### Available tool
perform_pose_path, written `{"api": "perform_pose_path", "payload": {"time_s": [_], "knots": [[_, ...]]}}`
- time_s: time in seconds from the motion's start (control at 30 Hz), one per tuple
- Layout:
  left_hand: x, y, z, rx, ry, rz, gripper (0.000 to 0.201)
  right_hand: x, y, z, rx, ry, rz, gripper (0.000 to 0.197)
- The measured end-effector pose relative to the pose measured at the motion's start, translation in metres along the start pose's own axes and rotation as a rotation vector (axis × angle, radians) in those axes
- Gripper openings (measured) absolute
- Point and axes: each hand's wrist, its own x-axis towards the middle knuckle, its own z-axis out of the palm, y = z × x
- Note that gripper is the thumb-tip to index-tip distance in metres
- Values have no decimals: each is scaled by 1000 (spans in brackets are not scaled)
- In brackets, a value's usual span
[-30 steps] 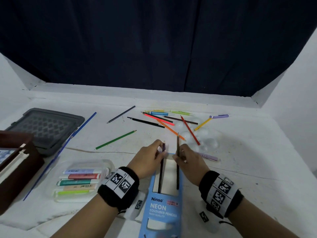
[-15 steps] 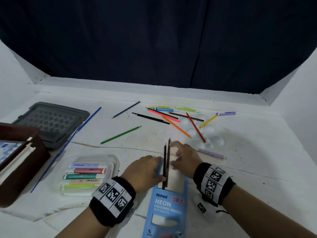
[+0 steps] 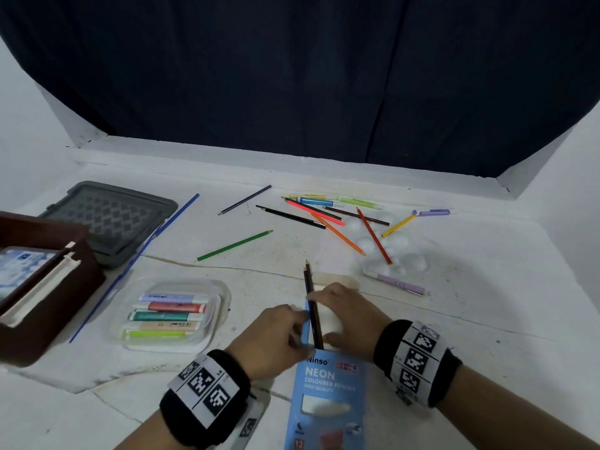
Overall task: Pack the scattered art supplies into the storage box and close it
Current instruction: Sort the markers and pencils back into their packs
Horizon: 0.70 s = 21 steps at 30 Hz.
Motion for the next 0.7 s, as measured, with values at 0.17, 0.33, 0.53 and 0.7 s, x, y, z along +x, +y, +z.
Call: {"api": "perform_pose_path", "payload": {"time_s": [0.17, 0.33, 0.53, 0.7], "knots": [[15, -1, -5, 104, -8, -28, 32, -4, 1, 0, -98, -33, 2, 62], [25, 2, -7, 220, -29, -45, 40, 0, 11, -10, -137, -31, 81, 82], [41, 3, -3, 295, 18, -49, 73, 13, 16, -21, -156, -90, 155, 101], [47, 2, -5, 407, -50, 26, 85, 15, 20, -23, -98, -86, 205, 109]]}}
